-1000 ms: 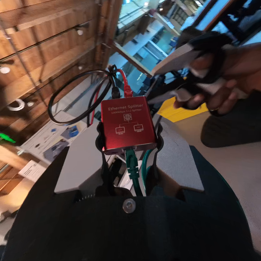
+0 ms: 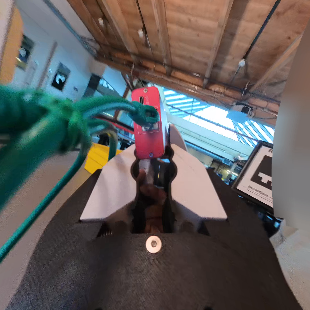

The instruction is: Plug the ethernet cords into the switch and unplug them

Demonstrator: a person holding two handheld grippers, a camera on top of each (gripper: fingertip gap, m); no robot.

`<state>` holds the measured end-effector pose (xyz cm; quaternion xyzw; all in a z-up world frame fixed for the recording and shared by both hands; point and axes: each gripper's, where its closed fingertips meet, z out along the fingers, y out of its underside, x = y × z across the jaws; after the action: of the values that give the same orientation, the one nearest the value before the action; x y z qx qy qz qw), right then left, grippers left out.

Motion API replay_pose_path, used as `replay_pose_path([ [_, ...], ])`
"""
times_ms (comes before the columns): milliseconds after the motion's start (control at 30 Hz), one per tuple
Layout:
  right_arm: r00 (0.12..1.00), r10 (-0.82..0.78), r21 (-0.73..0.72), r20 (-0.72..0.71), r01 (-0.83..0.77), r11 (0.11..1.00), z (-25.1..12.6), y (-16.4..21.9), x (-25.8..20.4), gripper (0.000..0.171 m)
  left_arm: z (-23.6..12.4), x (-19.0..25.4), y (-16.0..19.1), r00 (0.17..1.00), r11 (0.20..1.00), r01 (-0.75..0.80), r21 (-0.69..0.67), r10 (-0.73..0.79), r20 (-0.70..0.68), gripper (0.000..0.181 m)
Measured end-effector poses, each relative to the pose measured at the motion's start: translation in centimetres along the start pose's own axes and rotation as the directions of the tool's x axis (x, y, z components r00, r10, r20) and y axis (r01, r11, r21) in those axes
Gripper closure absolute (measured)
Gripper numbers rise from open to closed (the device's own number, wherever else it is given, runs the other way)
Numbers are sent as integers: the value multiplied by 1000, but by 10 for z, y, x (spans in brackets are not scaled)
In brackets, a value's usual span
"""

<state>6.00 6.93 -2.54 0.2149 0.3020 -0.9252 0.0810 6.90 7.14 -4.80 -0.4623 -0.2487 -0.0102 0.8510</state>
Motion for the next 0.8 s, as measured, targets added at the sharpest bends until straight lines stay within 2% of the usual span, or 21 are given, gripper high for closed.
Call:
replay_pose_path([
  [100,995,97,-83,4,-97,992,3,14,7,144,-8,-1,-15,995,995,-95,33,95,-7,154],
  [167,973,231,-249,-8,-226,942,1,33,13,143,-14,-10,-26,985,985,-173,-2,173,29,154],
  [233,947,316,-509,-61,-302,806,-15,65,15,142,-22,-18,-44,975,976,-218,-9,218,47,154],
  [267,947,306,-637,-97,-295,713,-28,80,16,141,-26,-21,-51,968,968,-248,-39,249,41,155],
  [333,972,209,-830,-103,-200,521,-59,100,14,142,-34,-26,-54,941,927,-332,-173,338,6,155],
  [367,987,151,-883,-61,-124,453,-70,103,11,144,-39,-29,-55,920,893,-381,-241,391,-5,154],
  [400,996,94,-906,11,-29,422,-75,101,6,148,-44,-31,-56,896,853,-427,-301,443,-16,155],
  [433,995,22,-898,97,78,432,-73,94,2,151,-48,-33,-56,873,812,-467,-351,485,-39,155],
  [500,954,-199,-789,222,296,538,-48,70,-1,152,-54,-33,-56,842,737,-516,-436,529,-102,155],
  [567,850,-465,-600,247,511,616,-19,40,-4,131,-59,-31,-47,830,663,-537,-522,525,-188,155],
  [600,775,-566,-519,282,619,589,-11,32,-11,116,-61,-30,-41,821,623,-552,-554,522,-231,155],
  [633,694,-645,-480,320,706,521,-6,30,-15,109,-62,-29,-35,809,585,-571,-577,522,-271,155],
  [700,580,-710,-521,399,781,345,-2,39,-11,98,-61,-23,-22,785,520,-608,-600,509,-354,155],
  [767,559,-668,-582,491,781,226,-1,54,-6,93,-60,-14,-11,754,465,-649,-602,494,-432,155],
  [800,563,-630,-591,535,782,197,-1,60,-8,98,-59,-10,-6,736,437,-671,-599,491,-466,155],
])
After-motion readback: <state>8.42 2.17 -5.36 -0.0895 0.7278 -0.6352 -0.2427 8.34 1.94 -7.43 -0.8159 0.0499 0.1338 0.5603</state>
